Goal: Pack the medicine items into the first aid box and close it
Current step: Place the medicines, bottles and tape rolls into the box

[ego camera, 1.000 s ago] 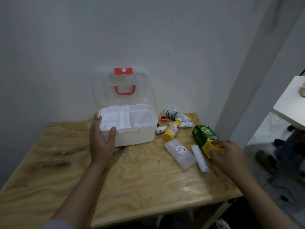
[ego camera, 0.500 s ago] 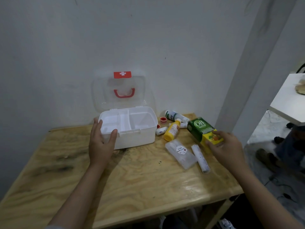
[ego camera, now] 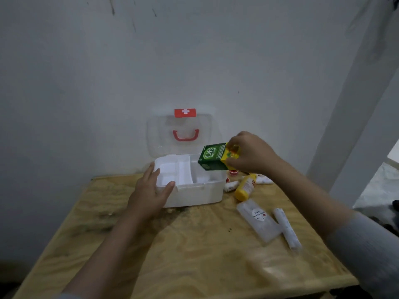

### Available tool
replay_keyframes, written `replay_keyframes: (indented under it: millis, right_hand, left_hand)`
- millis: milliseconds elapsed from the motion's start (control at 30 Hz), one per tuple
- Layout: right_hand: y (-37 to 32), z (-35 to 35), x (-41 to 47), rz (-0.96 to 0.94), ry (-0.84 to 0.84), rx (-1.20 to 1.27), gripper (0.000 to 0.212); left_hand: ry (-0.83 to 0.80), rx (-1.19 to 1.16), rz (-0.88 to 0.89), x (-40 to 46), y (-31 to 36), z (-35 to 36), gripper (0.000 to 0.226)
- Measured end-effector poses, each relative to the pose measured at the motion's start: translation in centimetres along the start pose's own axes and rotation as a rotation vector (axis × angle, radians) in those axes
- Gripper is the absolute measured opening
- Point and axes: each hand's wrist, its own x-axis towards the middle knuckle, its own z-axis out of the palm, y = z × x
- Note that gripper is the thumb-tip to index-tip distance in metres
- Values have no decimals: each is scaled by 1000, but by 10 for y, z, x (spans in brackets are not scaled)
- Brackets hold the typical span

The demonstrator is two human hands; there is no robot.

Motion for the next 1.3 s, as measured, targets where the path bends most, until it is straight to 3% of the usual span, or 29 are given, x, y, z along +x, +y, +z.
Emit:
replay_keyframes:
  millis: [167, 567, 933, 1300]
  right_hand:
    - [-19, 28, 39, -41, -181, -87, 34]
    - [-17, 35, 58, -50, -325, -5, 35]
    - [-21, 96, 62, -61, -468, 131, 37]
    - [-20, 120, 67, 60, -329, 40, 34]
  left_hand:
    - [-3, 24, 10, -1, -2, 0, 68]
    - [49, -72, 15, -2, -3, 3, 66]
    - [63, -72, -18, 3, 1, 2, 63]
    - [78, -56, -31, 4, 1, 5, 61]
